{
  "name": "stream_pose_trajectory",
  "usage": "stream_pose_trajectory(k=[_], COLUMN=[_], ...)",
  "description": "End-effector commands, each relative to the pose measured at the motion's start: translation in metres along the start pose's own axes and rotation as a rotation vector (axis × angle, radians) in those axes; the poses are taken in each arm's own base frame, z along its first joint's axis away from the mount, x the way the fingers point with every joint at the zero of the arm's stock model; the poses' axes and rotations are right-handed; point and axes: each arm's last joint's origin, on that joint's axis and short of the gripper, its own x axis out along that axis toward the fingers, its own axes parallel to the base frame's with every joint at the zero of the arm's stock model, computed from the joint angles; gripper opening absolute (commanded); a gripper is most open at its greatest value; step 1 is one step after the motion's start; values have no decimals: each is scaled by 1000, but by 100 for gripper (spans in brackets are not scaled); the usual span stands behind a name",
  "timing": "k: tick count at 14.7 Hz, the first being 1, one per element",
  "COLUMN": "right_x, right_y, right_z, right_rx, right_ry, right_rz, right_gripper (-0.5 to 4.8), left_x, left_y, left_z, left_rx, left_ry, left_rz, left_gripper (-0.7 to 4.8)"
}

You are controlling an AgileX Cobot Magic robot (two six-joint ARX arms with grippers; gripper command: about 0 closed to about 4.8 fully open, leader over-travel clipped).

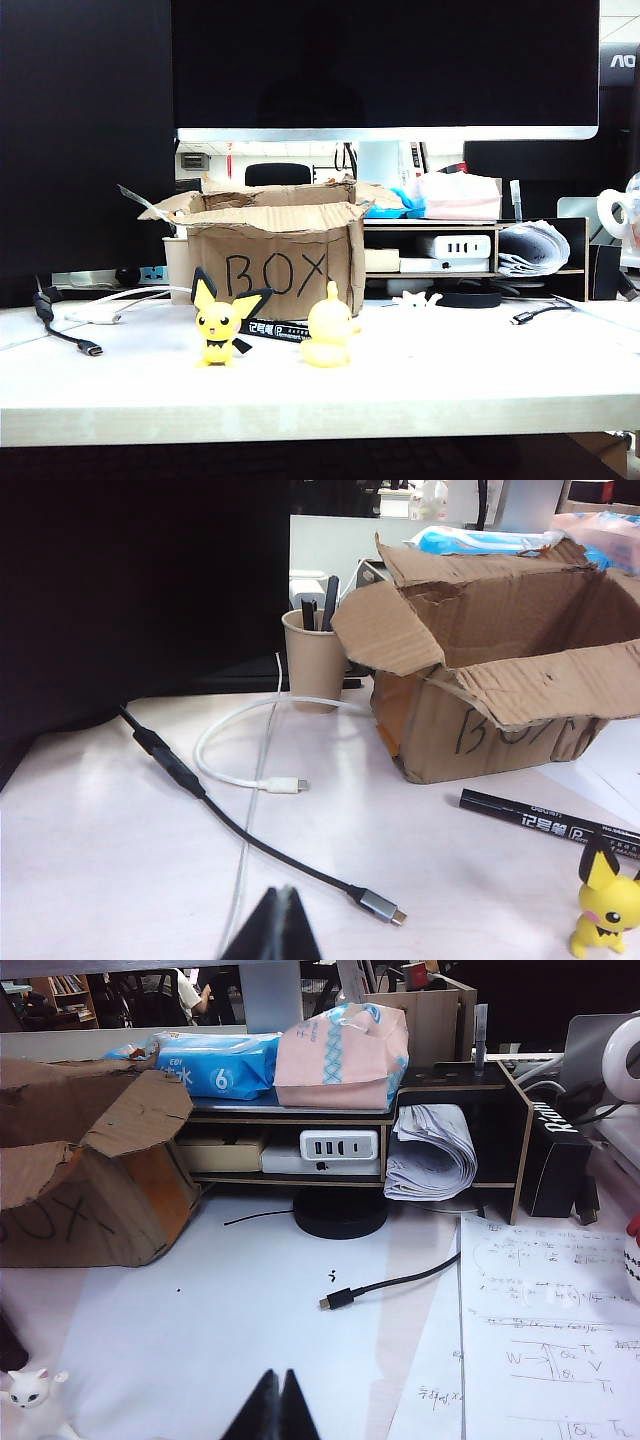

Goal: Put the doll that is least similar in color compared to the others into the paper box.

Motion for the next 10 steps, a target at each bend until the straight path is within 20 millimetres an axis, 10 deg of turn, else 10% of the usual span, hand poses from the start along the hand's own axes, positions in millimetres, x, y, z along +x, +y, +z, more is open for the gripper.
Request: stream_pose_trajectory(k=[1, 10], right_x=[0, 0], right_y=[0, 0], right_z=[1, 1], right_rx=[0, 0], right_ry=[-14, -15], right_rz=[-1, 0], right_gripper=[4, 4], left_x=[0, 0], left_y=[0, -20], left_z=[2, 0], left_rx=[3, 7], left_ry=[-15, -2], left_rz=[0, -188], left_gripper=[-5, -5])
